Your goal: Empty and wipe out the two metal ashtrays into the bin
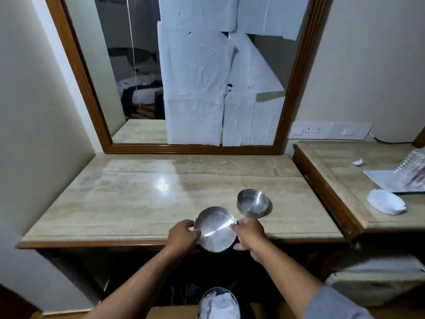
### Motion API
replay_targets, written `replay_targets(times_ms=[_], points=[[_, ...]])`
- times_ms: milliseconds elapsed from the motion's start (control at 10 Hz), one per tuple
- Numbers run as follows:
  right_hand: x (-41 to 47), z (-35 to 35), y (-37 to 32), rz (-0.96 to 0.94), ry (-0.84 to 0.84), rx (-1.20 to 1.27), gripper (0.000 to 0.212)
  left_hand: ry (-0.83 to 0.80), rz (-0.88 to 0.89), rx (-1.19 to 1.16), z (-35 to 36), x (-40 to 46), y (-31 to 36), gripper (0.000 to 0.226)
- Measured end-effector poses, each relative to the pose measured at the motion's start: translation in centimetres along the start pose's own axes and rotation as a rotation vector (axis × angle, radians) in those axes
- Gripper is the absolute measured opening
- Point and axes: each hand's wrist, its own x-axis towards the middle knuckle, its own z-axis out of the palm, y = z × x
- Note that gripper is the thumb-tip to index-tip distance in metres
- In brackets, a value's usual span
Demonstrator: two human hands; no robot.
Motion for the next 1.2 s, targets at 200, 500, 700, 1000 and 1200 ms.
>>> replay_targets(times_ms=[200,500,700,1000,1200], points=[[6.1,-1.0,-2.7,-0.101,-0.072,0.009,0.008,0.054,-0.136,-0.296,0.0,5.6,4.0,0.015],[16.0,-4.6,-2.5,-0.277,0.019,-0.518,0.019,0.168,-0.28,-0.311,2.5,13.5,5.9,0.011],[18.7,-5.1,-0.4,-0.362,-0.012,-0.793,0.053,0.189,-0.336,-0.177,4.1,16.6,4.2,0.015],[19.5,-4.2,1.9,-0.407,0.017,-0.942,0.074,0.163,-0.299,-0.063,4.6,18.0,2.2,0.017],[19.9,-3.9,1.8,-0.487,0.071,-0.938,0.076,0.162,-0.22,0.188,3.3,17.8,3.1,0.047]])
